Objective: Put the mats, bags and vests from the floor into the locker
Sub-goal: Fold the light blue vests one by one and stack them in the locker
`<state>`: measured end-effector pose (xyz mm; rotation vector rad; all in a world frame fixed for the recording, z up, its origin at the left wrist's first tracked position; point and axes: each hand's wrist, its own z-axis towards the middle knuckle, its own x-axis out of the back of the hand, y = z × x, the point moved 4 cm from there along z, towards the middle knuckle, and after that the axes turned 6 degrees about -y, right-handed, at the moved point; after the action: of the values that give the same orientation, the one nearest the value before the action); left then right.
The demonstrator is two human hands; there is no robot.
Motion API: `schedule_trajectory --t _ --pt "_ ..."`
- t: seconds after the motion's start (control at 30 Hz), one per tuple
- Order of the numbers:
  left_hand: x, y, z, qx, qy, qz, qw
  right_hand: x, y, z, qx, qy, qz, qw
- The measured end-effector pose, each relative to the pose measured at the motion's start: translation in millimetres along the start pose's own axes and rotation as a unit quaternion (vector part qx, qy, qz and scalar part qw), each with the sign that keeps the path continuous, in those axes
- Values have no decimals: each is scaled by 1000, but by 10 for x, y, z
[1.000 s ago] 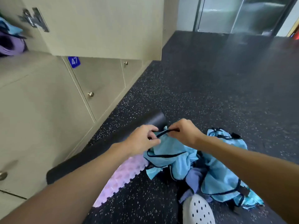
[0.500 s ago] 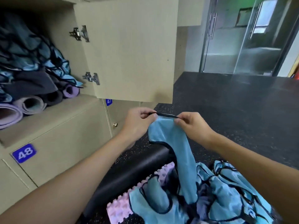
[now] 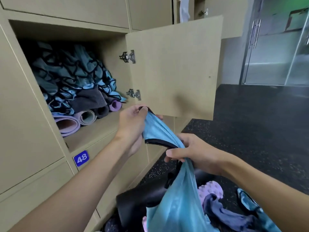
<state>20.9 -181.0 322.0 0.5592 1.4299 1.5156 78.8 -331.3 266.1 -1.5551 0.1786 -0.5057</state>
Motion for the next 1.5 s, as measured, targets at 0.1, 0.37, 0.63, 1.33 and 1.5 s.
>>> schedule_trajectory --t 0.1,0.37,0.63,1.33,1.5 --pt "190 -68 -53 2 50 39 998 -13 -14 22 -11 -17 15 1000" --pt "184 -257 -143 -63 -194 587 784 52 -62 126 -25 -33 50 998" --pt "422 -131 -81 -74 -128 412 899 119 -112 135 -25 6 15 1000" --pt "531 11 63 -129 86 170 973 -114 -31 100 -21 77 -99 992" --pt "201 -133 -94 -85 -168 341 921 29 -162 76 47 135 -42 989"
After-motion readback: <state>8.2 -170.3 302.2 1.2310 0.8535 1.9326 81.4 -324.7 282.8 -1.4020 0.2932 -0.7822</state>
